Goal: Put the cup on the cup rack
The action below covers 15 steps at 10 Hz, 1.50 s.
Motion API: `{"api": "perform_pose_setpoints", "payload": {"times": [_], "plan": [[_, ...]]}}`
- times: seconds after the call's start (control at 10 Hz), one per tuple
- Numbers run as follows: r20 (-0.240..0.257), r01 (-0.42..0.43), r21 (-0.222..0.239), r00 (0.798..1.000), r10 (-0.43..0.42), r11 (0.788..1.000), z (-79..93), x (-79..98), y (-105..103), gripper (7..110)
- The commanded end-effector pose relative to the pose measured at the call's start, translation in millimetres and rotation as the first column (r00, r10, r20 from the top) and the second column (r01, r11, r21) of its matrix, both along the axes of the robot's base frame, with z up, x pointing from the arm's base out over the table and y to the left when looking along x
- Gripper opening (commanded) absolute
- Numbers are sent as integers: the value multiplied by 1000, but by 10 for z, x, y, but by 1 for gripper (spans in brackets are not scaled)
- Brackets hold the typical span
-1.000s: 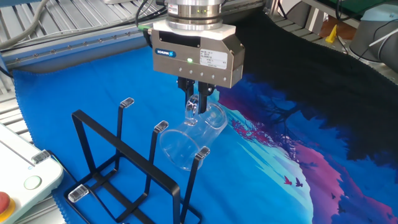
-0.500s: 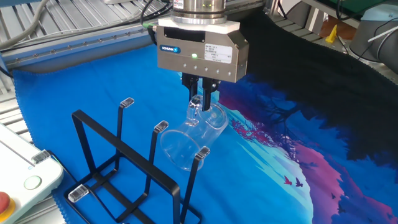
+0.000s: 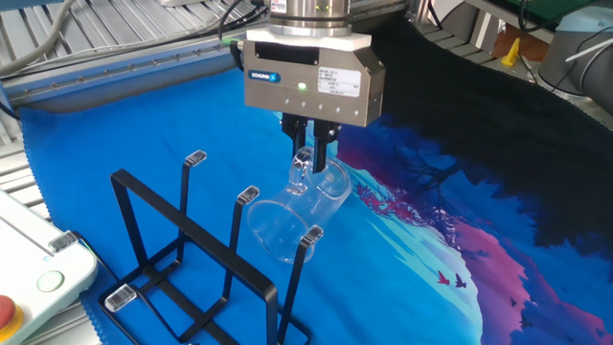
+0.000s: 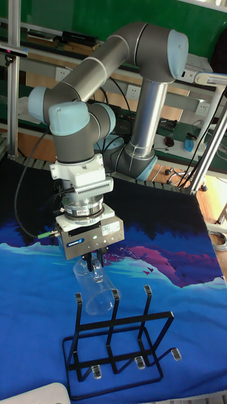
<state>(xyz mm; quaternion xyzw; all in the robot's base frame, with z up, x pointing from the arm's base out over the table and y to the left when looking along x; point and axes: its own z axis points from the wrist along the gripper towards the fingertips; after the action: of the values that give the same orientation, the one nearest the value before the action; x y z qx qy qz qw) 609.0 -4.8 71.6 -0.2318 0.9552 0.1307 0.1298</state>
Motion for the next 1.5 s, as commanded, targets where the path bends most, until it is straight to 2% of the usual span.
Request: {"api": "perform_pose_setpoints", "payload": {"times": [0.0,0.3,0.6,0.7,1.1,1.2,1.4], "plan": [[32,1,37,999,-2,999,-4,31,35,22],[54,2,71,999,-6,997,55,69,122,22],[59,10,67,998,-14,998,57,74,88,22],[59,7,57,998,-10,998,34,64,46,7],[65,-32,70,998,27,997,45,8,63,7],[67,-45,68,997,41,997,47,-2,63,22],[70,-49,78,997,44,996,48,-22,59,22]]}}
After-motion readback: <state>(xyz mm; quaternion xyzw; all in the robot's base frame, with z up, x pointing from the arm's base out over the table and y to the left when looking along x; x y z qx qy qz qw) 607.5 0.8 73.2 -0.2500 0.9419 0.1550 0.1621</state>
